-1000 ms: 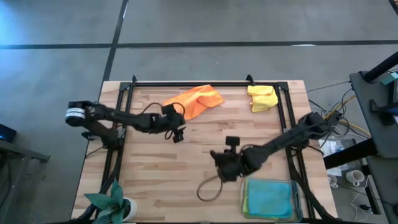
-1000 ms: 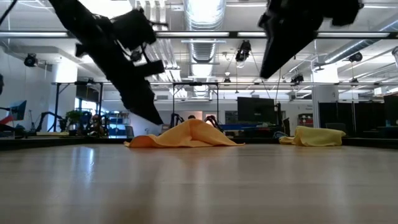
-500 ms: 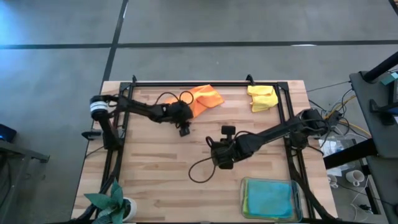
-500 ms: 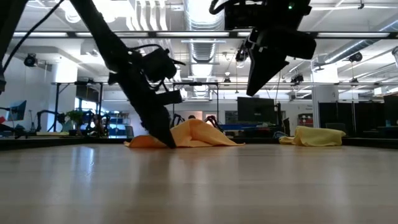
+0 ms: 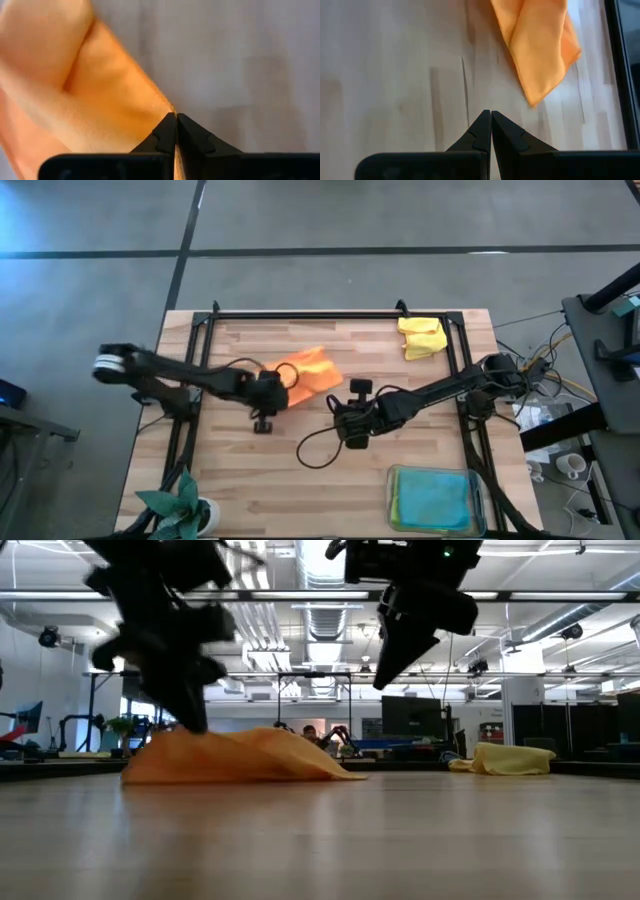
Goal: Fold microfiber towels
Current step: Fold the orange microfiber towel
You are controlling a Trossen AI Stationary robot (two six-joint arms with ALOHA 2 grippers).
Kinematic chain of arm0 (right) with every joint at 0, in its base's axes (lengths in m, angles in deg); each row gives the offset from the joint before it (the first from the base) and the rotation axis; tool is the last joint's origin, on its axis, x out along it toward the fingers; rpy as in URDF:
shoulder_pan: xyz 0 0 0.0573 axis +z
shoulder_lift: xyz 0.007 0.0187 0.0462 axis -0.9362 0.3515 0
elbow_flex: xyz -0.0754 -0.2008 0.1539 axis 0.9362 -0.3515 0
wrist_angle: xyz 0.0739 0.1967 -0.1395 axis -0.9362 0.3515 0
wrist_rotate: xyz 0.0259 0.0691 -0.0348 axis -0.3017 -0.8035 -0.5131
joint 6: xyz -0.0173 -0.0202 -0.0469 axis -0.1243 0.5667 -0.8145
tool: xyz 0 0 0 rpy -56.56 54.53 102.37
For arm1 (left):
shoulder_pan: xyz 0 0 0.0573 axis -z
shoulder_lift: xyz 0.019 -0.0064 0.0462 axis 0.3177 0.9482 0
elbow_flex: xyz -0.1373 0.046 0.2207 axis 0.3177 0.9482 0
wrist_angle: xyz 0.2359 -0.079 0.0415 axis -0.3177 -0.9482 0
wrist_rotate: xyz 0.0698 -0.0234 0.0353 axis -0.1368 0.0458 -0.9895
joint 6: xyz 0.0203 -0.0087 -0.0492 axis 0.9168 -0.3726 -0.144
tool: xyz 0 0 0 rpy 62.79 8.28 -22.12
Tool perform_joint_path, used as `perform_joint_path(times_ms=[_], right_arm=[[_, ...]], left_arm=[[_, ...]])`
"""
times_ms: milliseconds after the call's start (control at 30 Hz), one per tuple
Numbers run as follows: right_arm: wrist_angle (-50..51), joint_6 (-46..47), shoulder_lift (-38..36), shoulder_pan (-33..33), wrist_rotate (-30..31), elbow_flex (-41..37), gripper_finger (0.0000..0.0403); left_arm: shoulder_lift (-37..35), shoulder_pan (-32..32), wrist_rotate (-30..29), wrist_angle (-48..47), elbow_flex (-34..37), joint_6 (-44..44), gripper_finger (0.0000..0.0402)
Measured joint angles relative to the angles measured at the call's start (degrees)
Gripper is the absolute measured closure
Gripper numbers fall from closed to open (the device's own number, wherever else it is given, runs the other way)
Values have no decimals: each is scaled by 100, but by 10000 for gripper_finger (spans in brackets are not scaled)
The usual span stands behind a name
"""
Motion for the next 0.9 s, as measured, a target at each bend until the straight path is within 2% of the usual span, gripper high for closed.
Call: perform_joint_path(times_ms=[200,433,633,700,800,900], right_arm=[[-1663,-903,98,-70,-127,-458,388],[-1931,-1733,408,-460,-120,-730,330],[-2857,-2114,1192,-1007,-99,-744,285],[-3139,-1965,1487,-1192,139,-713,280],[-3195,-1624,1756,-1345,972,-540,282],[-3183,-1582,1769,-1359,1257,-448,289]], left_arm=[[-932,381,-417,698,362,-289,400],[-1379,383,-462,602,649,-425,400],[-1667,482,-428,607,697,-448,400],[-1706,497,-423,616,701,-453,400],[-1768,521,-402,565,760,-570,400],[-1754,525,-344,264,762,-782,400]])
